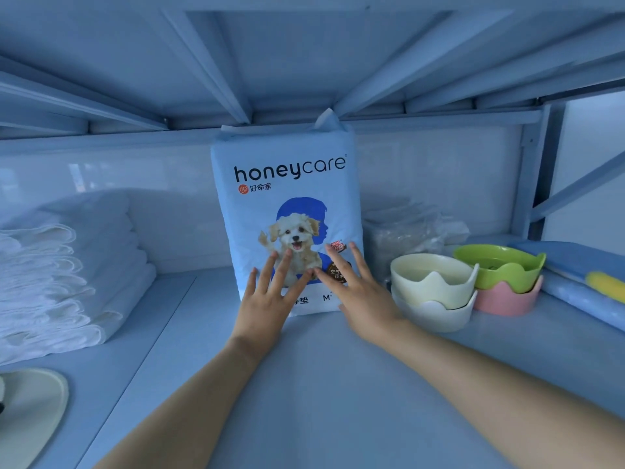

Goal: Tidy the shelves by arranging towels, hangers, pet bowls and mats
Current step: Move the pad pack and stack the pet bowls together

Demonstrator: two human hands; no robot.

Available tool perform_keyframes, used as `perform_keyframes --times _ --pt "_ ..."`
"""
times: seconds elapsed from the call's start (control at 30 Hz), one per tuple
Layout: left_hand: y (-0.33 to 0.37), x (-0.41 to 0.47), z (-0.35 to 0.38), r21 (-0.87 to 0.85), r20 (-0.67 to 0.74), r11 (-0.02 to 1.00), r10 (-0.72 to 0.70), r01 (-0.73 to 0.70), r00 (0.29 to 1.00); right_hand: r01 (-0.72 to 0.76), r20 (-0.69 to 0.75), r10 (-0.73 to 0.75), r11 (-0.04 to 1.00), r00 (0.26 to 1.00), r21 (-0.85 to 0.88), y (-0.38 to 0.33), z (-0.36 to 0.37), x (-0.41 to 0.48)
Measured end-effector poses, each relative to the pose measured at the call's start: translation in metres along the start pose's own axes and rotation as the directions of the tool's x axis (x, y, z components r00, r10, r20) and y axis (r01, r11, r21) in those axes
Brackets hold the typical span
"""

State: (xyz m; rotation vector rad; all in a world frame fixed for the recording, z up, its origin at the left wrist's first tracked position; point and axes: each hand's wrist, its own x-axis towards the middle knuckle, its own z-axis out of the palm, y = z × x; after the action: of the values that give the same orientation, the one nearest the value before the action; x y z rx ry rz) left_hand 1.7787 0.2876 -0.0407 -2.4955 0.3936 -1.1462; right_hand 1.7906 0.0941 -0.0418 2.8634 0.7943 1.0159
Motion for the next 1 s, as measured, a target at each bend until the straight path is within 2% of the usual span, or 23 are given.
perform_keyframes --times 0.2,0.33,0.53,0.77,1.0 --pt "0.003 0.012 0.009 0.011 0.001 0.999 -0.031 0.031 1.0 -0.055 0.004 0.055 0.998 0.998 0.04 0.003 0.013 0.017" --pt "-0.001 0.006 0.013 -0.068 -0.045 0.997 -0.045 0.042 0.998 -0.057 0.002 0.057 0.998 0.998 0.038 0.0 0.02 0.019" --pt "-0.003 -0.001 0.007 -0.119 0.022 0.992 -0.036 0.039 0.999 -0.029 -0.061 0.036 0.994 0.997 0.104 -0.001 0.019 0.006" --pt "-0.005 -0.005 0.02 -0.267 0.12 0.959 -0.061 0.091 0.991 -0.05 0.003 0.05 0.994 0.999 0.1 0.0 0.023 0.007" --pt "-0.01 0.006 0.038 -0.275 0.315 0.955 -0.018 0.11 0.949 -0.11 0.21 0.085 0.988 0.974 0.108 0.011 0.031 0.021"
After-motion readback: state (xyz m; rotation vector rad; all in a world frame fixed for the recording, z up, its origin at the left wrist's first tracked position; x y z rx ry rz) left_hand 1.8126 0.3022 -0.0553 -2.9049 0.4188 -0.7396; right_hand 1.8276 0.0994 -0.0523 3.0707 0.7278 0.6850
